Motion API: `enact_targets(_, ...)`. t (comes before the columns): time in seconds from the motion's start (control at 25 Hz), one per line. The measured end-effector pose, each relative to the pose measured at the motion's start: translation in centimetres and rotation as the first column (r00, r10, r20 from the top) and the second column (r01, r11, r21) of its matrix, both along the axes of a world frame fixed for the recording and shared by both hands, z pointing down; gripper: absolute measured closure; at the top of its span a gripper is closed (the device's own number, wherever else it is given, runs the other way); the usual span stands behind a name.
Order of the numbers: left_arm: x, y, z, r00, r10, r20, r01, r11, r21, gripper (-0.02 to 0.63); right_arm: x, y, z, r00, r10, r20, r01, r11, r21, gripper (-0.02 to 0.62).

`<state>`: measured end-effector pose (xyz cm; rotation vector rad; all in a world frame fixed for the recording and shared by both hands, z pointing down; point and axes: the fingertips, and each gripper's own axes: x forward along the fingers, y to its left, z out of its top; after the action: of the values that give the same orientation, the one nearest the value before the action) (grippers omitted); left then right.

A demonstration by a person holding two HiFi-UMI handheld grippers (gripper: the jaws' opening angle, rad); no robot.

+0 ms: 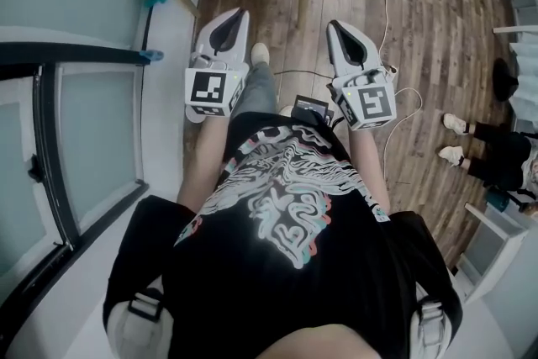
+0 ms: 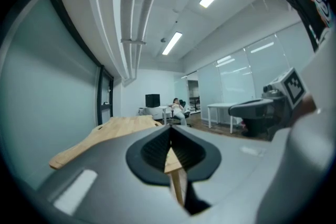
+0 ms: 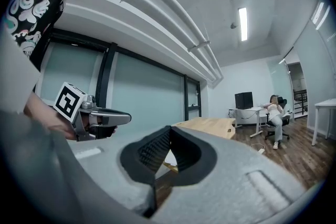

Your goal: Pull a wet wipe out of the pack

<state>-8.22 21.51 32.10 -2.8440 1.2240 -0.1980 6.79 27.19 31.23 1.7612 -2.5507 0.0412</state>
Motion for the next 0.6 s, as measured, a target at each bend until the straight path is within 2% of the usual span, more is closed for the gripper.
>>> enact_targets(0.36,2.0,-9.3,1.1,0.999,0.026,0.031,-0.025,0.999,-0.028,0.614,0.7,-9.6,0.6,0.999,0.017,-0.049,-0.02,0.999,-0.044,0.595)
enact_targets(0.6,1.9,-15.3,1.4,0.999,0.033,0.038,-0.031,0.998,-0.052,0.614,0.3,-16.0,1.1,0.999,0.006,-0.05,-0.01,0.997,-0.078,0.595)
